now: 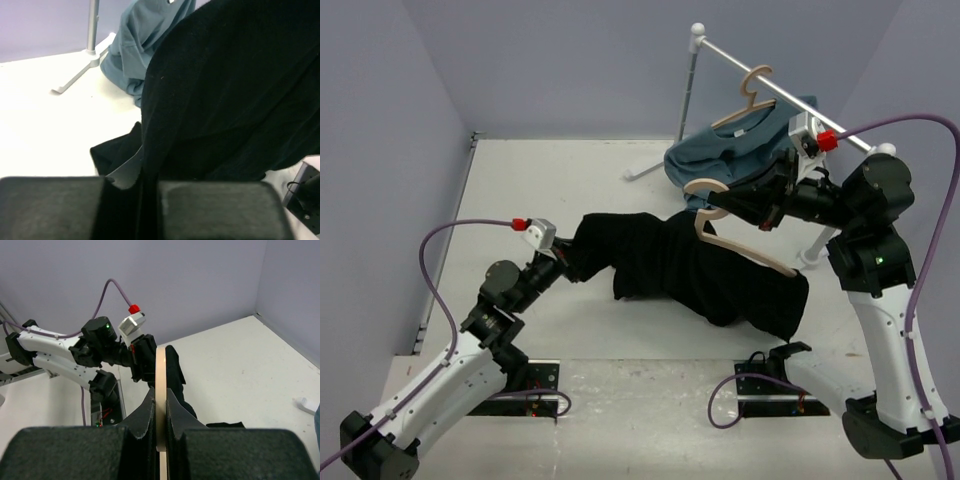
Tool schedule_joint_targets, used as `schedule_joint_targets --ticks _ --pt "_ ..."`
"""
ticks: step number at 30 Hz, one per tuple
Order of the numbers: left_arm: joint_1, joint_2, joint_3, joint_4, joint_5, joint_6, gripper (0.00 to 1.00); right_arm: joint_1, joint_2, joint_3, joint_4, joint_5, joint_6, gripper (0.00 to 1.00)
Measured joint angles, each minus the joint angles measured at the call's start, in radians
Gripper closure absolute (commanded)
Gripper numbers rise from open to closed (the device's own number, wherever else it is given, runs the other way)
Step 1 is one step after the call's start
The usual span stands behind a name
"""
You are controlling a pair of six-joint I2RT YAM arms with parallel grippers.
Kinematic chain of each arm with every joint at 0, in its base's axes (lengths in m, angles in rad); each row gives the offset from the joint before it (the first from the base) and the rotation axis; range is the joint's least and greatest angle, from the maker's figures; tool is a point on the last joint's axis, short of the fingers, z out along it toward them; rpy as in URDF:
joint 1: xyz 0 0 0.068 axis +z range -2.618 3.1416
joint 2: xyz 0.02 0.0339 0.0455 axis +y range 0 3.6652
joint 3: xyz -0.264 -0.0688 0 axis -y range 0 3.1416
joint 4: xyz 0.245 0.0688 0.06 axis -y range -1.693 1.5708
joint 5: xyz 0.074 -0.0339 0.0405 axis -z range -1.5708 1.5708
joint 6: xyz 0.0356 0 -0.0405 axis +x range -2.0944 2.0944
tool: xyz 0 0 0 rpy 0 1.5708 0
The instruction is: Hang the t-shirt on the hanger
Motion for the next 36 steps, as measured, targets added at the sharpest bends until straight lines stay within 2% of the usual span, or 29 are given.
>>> schedule_joint_targets --ticks 5,12,17,22,31,36 --pt "0.000 0.045 0.004 -0.004 -0.069 -0.003 1.00 -0.007 0.000 0.001 -0.029 0.027 -0.001 1.00" --pt "0.025 0.045 0.138 -0.224 -0.498 -0.160 1.00 -0.028 -0.034 -0.039 -0.064 0.198 -0.029 1.00" --pt "0.136 0.078 0.222 -0.365 -0.620 -0.286 1.00 -0.036 -0.084 -0.113 -0.073 0.246 -0.052 1.00" --pt "0.200 0.166 0.260 -0.402 -0.613 -0.381 1.00 -0.040 -0.146 -0.186 -0.083 0.271 -0.077 1.00" --pt "0.287 0.228 0.253 -0.369 -0.455 -0.434 1.00 -0.048 -0.215 -0.241 -0.075 0.278 -0.089 1.00" --pt "0.397 0.252 0.250 -0.364 -0.362 -0.457 1.00 -0.050 -0.229 -0.297 -0.061 0.287 -0.100 1.00"
